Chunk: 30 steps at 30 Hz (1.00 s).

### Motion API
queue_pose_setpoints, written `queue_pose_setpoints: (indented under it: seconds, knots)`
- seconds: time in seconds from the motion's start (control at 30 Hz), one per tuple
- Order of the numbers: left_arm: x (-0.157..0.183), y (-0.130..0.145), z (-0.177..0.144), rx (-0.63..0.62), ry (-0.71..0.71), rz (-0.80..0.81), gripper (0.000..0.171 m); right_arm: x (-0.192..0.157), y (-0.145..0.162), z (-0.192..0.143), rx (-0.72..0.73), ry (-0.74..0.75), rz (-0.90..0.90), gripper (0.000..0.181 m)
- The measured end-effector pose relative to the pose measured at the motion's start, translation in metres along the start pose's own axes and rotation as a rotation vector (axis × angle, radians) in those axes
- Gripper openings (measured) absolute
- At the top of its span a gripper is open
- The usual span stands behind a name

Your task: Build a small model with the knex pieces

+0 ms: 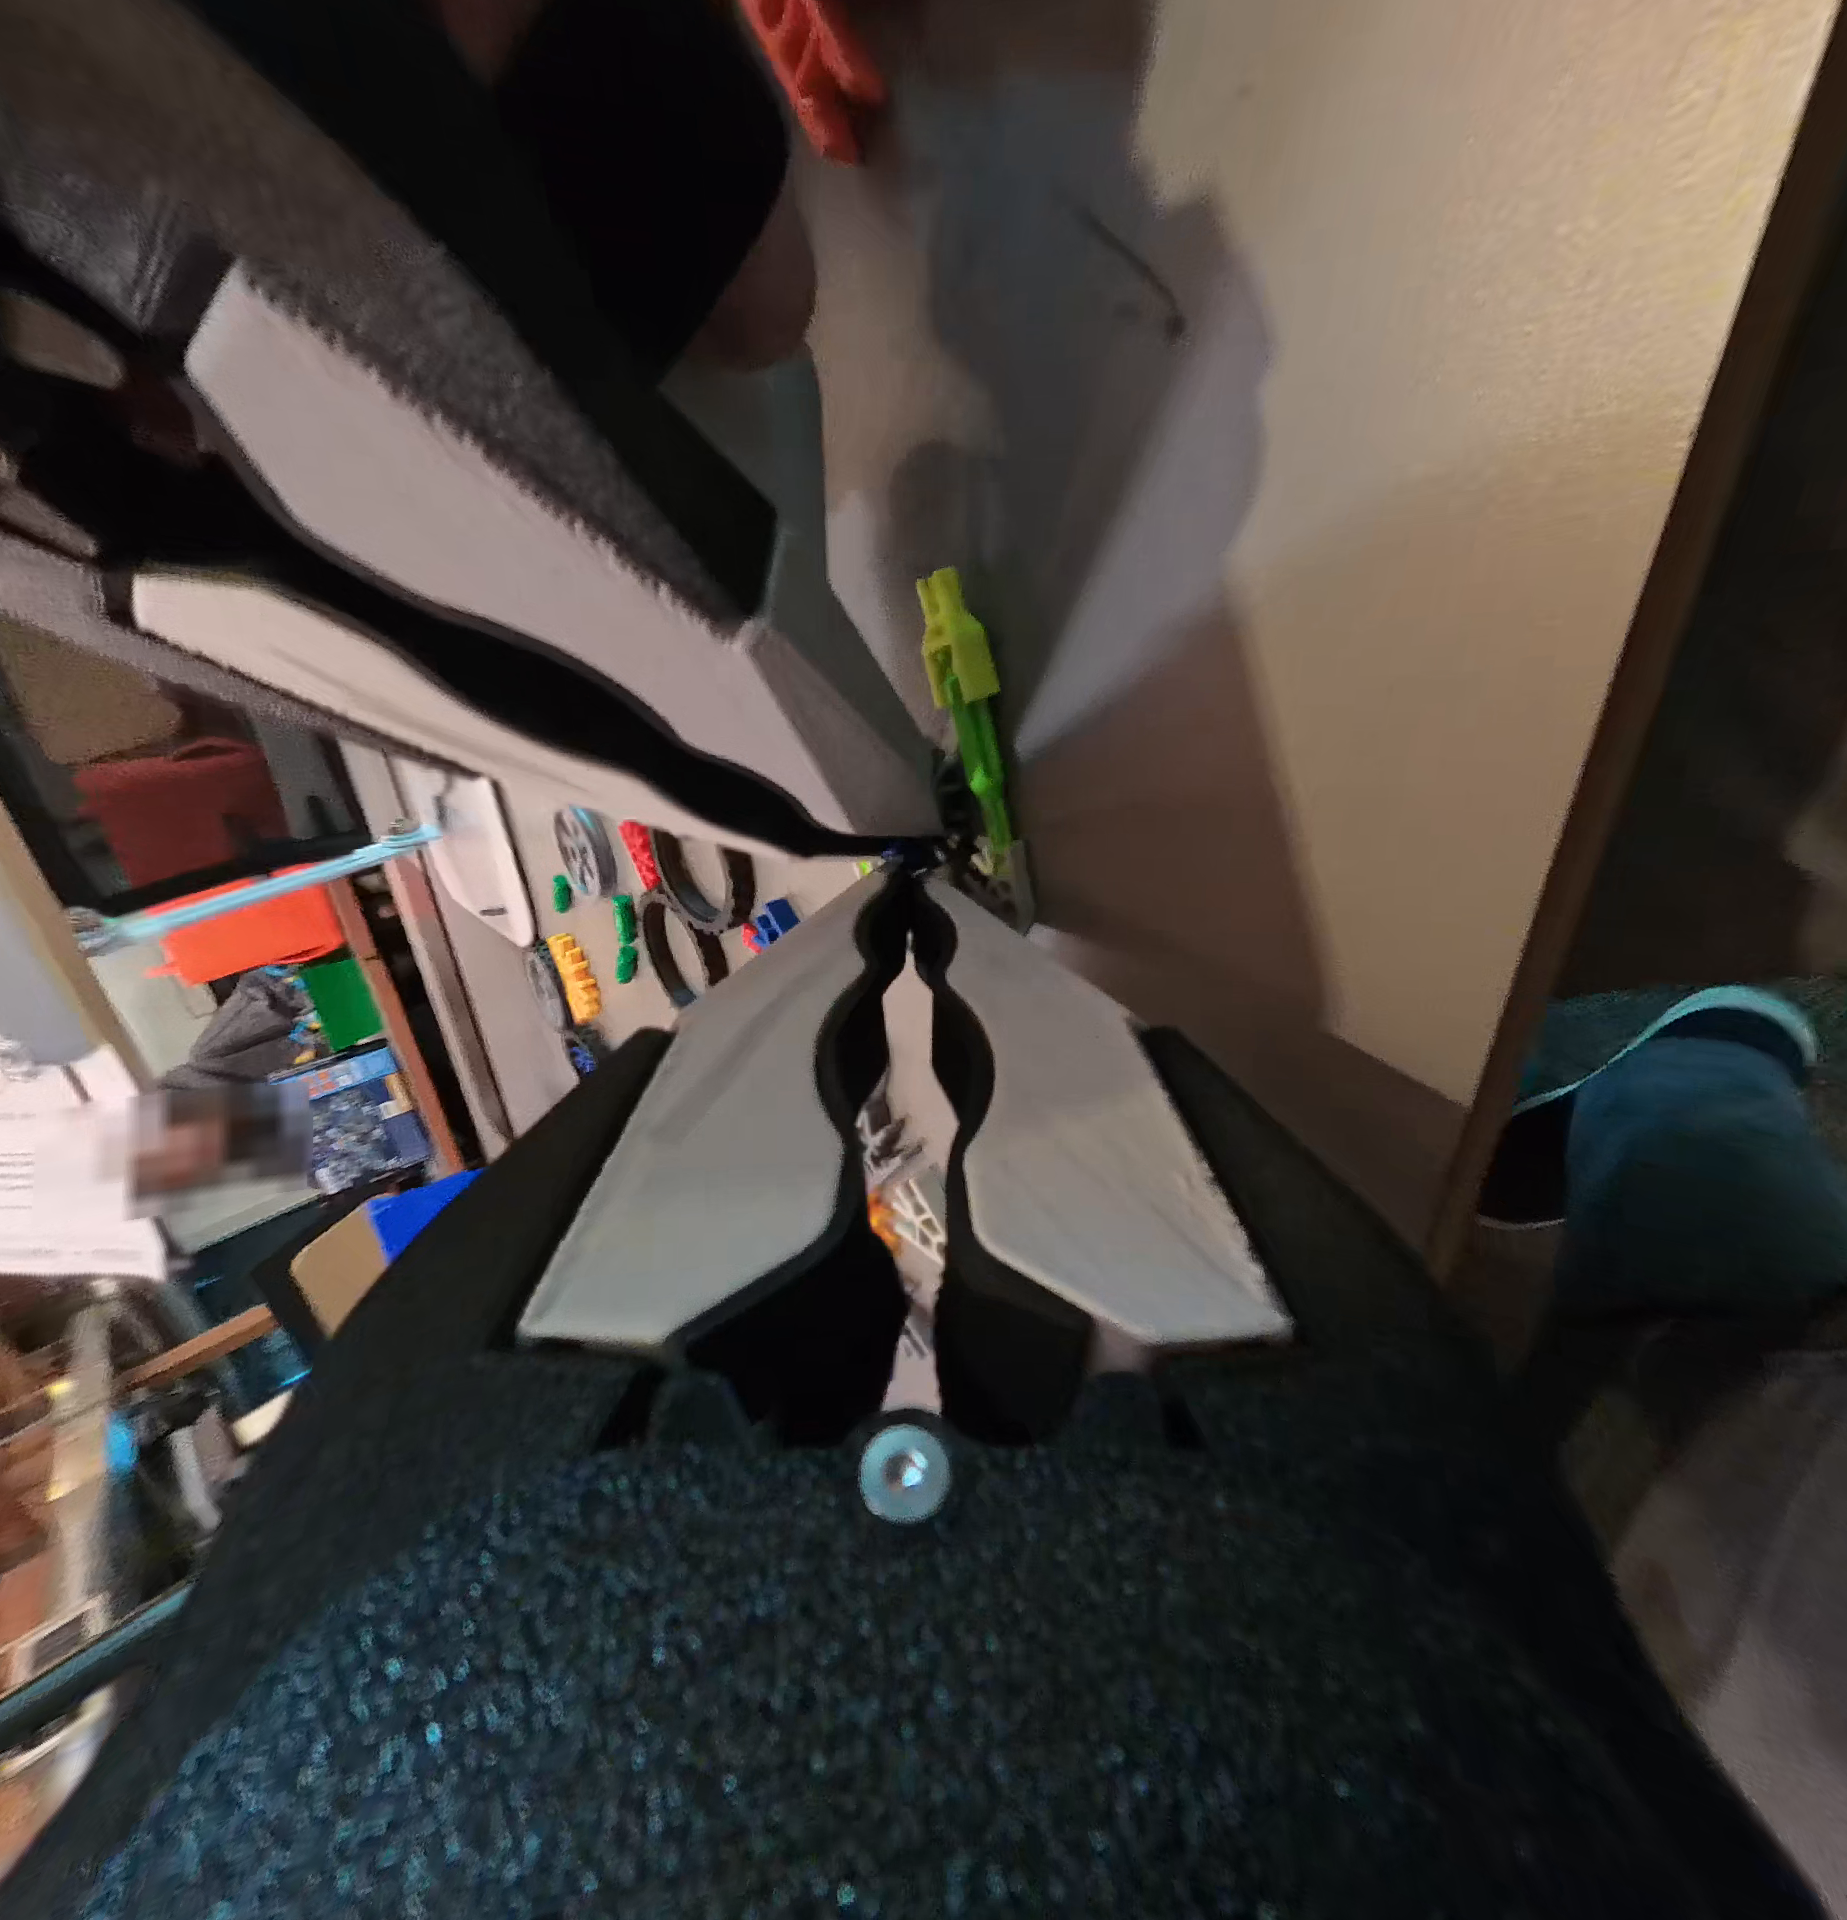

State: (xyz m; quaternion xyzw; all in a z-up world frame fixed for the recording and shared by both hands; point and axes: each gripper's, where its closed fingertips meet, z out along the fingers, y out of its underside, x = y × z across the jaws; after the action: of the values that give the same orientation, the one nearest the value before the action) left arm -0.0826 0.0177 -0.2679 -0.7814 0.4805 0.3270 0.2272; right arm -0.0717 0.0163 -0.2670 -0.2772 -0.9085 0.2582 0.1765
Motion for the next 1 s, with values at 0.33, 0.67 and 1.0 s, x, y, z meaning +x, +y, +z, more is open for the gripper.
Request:
queue_pose_setpoints:
  seconds: [0.33, 0.67, 1.0]
  knots:
    - [-0.003, 0.008, -0.001, 0.127, 0.044, -0.263, 0.000, 0.003, -0.004, 0.001, 0.013, -0.023, 0.043, 0.015]
    - [0.003, 0.012, -0.007, 0.212, 0.102, -0.410, 0.000, 0.002, -0.002, 0.001, -0.002, -0.037, 0.036, 0.016]
    - [0.004, 0.012, -0.013, 0.268, 0.113, -0.510, 0.007, -0.004, -0.002, -0.001, -0.002, -0.059, -0.025, 0.017]
